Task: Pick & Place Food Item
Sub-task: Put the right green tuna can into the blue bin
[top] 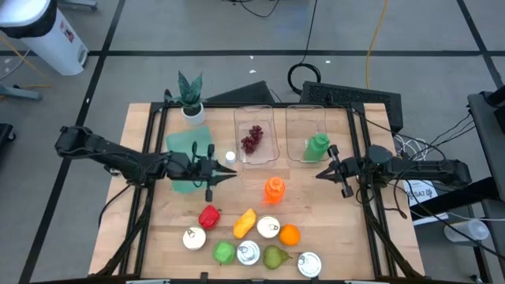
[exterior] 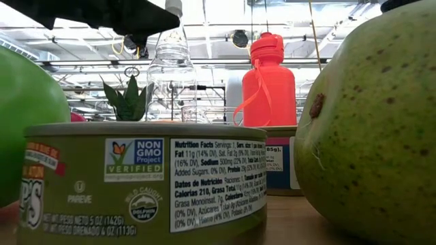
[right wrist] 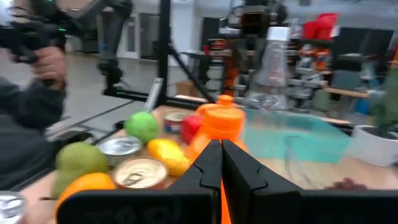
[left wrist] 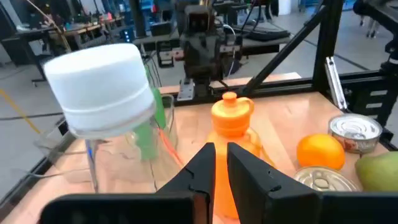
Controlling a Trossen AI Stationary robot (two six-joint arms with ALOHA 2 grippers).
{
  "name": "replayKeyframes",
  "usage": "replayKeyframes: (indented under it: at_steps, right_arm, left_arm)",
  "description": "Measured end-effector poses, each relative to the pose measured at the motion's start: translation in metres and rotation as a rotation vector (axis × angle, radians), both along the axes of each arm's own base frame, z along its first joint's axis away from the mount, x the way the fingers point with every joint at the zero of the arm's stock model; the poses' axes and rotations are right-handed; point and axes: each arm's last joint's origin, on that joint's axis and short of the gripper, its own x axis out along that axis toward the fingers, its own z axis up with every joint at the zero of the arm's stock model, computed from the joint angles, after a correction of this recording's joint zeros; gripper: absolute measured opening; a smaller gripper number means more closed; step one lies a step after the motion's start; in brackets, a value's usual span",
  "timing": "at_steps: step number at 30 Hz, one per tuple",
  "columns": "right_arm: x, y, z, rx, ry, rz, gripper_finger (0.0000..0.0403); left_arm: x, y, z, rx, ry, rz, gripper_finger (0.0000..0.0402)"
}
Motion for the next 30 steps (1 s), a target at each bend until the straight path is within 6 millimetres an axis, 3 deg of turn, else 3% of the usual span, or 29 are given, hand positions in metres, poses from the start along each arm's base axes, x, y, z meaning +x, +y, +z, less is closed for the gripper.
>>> replayKeyframes:
  at_steps: [7, 18, 30]
  right_arm:
    - [0.009, 0.019, 0.021, -0.050, -0.008, 0.139, 0.0000]
    - [0.030, 0.054, 0.027, -0.197, 0.065, 0.142, 0.0000]
    - [0.076, 0.098, 0.042, -0.325, 0.289, 0.054, 0.0000]
  left_arm:
    - [-0.001, -0.009, 0.001, 0.021, -0.011, -0.055, 0.0051]
    - [-0.002, -0.010, 0.001, -0.023, -0.006, -0.056, 0.0051]
    - [-0.002, -0.010, 0.000, -0.018, 0.000, -0.056, 0.0051]
